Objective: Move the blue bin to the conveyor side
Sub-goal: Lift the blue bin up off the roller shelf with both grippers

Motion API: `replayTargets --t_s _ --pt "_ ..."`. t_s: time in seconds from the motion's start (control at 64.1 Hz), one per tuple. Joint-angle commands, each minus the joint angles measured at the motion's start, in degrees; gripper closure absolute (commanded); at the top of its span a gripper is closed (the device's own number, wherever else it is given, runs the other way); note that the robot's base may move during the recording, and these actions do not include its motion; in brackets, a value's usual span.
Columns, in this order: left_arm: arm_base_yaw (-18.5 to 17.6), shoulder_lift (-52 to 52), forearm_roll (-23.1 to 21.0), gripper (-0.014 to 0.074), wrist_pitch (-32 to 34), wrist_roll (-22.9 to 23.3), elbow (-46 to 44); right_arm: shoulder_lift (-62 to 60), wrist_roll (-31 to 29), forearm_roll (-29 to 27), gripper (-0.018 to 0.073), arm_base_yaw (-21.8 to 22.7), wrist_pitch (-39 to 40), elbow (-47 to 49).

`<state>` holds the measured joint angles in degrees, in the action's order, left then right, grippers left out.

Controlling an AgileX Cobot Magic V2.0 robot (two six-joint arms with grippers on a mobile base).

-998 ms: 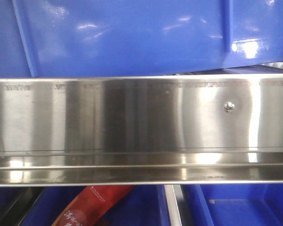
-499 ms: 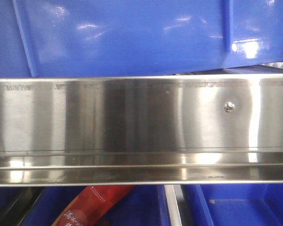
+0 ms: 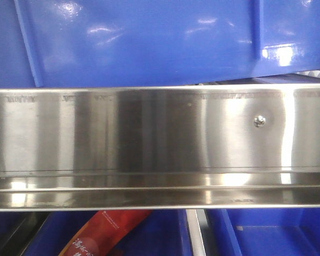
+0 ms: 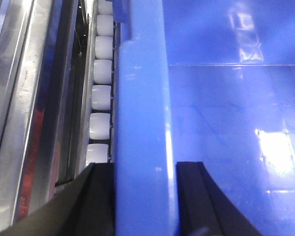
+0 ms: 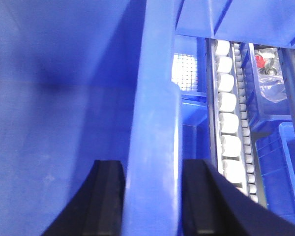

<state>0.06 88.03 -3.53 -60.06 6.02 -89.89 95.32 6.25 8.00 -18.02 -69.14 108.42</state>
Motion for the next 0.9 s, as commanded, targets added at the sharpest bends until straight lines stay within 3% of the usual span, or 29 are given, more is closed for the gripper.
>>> replayTargets --t_s 0.0,0.577,0.748,0.889 --pt "-0.29 -1.52 -0.79 0.0612 0.90 0.51 -1.44 -2.28 -0.35 -0.11 0.0648 0.05 -0.82 0.91" --pt "-0.54 -4.55 -1.72 0.0615 -5.19 0.51 -12.42 -8.70 -0.19 -0.11 0.0648 0.32 -0.82 4.17" --pt "-3.83 -6.39 -1.51 0.0615 -5.31 0.98 -12.94 -10.56 -0.40 -3.02 0.0648 2.43 -0.82 3.95" --pt "-8.14 -7.31 3.53 0.0615 -4.02 5.92 -12.94 -13.28 -0.96 -3.81 0.0648 4.99 -0.82 1.95"
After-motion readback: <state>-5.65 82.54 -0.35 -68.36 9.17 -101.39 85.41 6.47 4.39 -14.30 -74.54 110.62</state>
